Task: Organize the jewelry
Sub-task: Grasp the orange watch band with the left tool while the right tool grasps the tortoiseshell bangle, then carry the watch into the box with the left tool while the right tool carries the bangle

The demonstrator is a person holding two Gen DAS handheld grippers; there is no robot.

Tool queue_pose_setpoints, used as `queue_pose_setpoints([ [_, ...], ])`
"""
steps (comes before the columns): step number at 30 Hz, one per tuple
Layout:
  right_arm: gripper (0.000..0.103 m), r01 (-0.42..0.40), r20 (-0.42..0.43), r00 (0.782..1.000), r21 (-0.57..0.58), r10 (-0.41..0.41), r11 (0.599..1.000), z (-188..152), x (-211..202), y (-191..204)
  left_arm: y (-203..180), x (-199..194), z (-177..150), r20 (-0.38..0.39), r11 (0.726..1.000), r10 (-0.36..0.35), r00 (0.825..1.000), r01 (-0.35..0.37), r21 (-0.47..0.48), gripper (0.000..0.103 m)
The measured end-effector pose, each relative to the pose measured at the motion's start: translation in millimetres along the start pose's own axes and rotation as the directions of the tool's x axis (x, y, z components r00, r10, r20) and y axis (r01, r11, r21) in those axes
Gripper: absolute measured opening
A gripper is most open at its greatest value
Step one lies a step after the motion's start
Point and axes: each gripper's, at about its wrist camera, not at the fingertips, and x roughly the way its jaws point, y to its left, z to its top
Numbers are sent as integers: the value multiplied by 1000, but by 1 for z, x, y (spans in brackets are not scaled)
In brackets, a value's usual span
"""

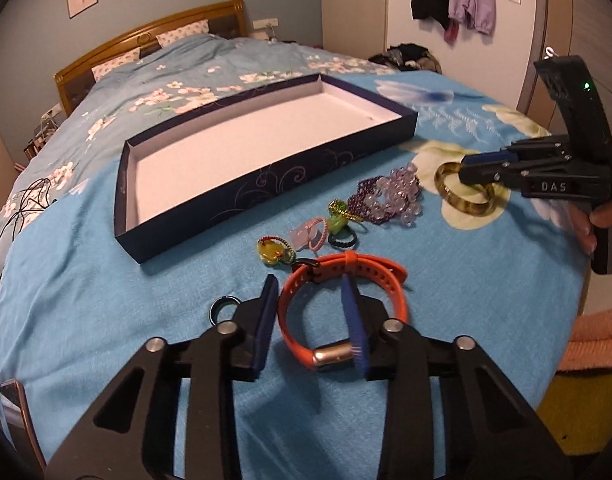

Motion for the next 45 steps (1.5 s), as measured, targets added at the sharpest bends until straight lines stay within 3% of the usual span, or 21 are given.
queue_pose_setpoints([
  [2,8,6,-3,1000,-6,-6,1000,1,1,-1,4,0,1,-13,1000,-2,1000,2,-1,20],
  [4,7,5,-5,1000,-12,-5,1000,2,1,-2,7,3,2,-37,1000,-14,999,14,-11,8],
  [13,6,-14,25,1000,-12,14,1000,6,-5,-4,12,-6,1,-25,996,-50,998,48,-73,6],
  [19,6,-37,79,996,-18,39,999,19,-17,-2,21,-24,8,38,989,-71,997,75,-130,6],
  [27,6,-54,160,985,-42,60,998,56,-24,3,46,-38,37,118,981,-25,993,47,-189,6],
  [37,6,-37,182,982,-61,48,997,134,23,2,91,-15,101,140,966,64,988,-27,-257,6],
  [45,6,-10,136,991,-59,18,998,173,73,6,131,34,135,95,937,67,993,-30,-347,6],
])
